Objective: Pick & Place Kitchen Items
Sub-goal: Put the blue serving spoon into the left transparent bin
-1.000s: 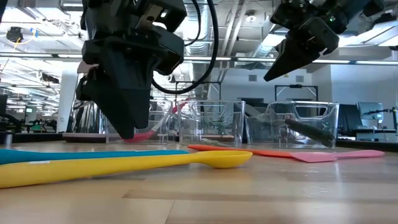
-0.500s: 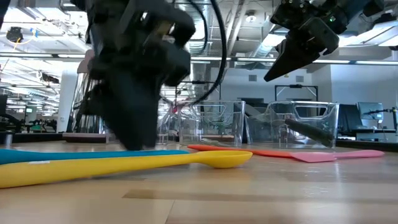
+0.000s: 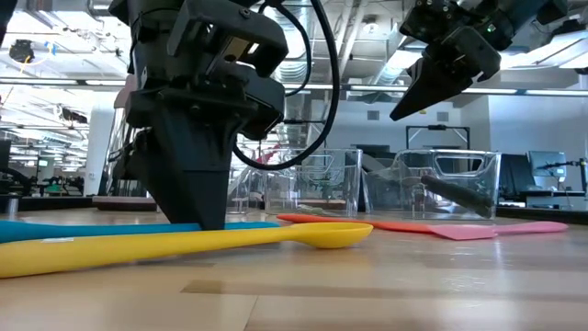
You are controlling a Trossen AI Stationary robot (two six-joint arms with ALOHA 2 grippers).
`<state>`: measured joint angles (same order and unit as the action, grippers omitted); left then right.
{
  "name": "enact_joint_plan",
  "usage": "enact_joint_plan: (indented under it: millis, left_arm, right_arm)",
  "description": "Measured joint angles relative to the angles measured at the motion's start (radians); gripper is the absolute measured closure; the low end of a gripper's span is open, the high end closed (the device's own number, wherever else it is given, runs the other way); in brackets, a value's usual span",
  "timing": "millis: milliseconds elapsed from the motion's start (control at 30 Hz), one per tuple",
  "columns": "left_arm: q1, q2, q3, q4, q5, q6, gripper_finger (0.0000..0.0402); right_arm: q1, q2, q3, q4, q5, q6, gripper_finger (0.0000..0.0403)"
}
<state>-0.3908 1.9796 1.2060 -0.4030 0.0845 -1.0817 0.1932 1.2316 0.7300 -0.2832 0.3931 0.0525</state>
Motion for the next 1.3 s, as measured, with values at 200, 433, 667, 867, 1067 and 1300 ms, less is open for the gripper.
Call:
enact_joint_plan:
  millis: [200,433,667,867,1067,1300]
  left_arm:
    - [0.002,0.002,-0.001,-0.003,-0.027,0.039,0.0275]
    - [0.021,0.002,-0.035,0.006,-0.024,0.079,0.0339]
    - [0.026,-0.003,-0.063,0.023,-0.02,0.141,0.039]
    - [0.027,-0.055,-0.072,0.018,-0.043,0.212,0.0394]
    - [0.042,-0.165,-0.073,-0.074,-0.166,0.243,0.0395]
    - [0.057,-0.247,-0.073,-0.139,-0.222,0.27,0.0395]
  right_arm:
    - [0.0,0.0,0.0,0.0,0.0,0.0,0.0397]
    - [0.0,0.0,0.0,0.0,0.0,0.0,0.0397]
    - [0.001,0.0,0.0,0.0,0.0,0.0,0.0397]
    - [0.001,0.0,0.0,0.0,0.0,0.0,0.0397]
    - [0.001,0.0,0.0,0.0,0.0,0.0,0.0397]
    - [0.001,0.0,0.0,0.002,0.0,0.0,0.0397]
